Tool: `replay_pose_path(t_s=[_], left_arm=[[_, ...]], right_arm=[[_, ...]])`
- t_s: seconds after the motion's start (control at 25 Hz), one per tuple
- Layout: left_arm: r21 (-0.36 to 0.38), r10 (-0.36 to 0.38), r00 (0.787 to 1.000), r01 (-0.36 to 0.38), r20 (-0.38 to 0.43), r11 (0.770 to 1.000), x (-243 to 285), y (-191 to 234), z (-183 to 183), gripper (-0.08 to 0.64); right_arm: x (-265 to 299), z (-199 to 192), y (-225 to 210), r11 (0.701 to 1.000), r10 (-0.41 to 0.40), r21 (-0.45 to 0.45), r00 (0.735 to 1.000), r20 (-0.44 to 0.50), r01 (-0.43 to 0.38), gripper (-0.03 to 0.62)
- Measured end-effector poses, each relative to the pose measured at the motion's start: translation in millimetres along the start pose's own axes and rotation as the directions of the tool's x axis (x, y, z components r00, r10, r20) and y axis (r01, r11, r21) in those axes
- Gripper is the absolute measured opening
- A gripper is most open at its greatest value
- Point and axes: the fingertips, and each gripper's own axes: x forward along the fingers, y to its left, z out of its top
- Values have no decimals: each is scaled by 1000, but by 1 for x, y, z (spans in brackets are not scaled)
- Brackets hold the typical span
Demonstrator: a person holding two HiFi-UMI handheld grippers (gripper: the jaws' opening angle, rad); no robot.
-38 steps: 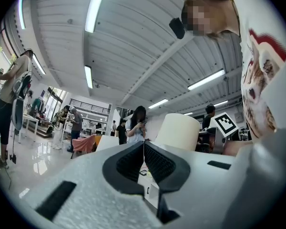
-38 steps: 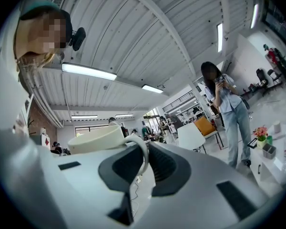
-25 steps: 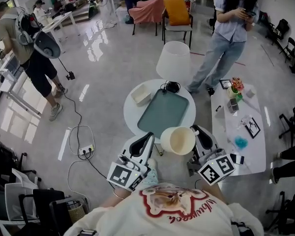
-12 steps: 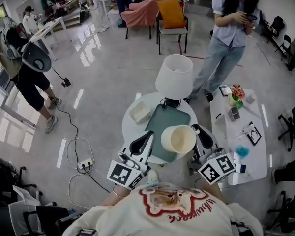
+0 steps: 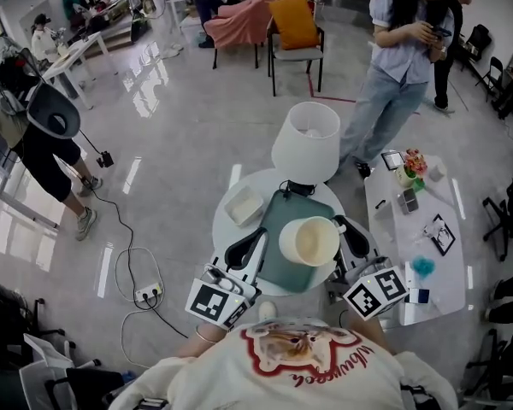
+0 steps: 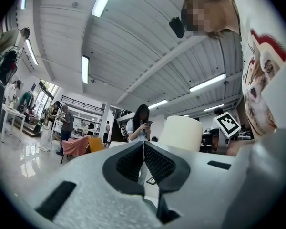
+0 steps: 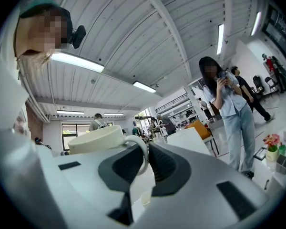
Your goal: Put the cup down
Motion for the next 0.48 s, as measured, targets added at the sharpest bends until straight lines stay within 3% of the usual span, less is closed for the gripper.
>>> replay_pose_path(t_s=[0.48], left_arm=[[-3, 63, 998, -63, 14, 998, 14, 2, 9, 17]], right_arm=[[16, 10, -24, 999, 42, -12, 999, -19, -42, 51]])
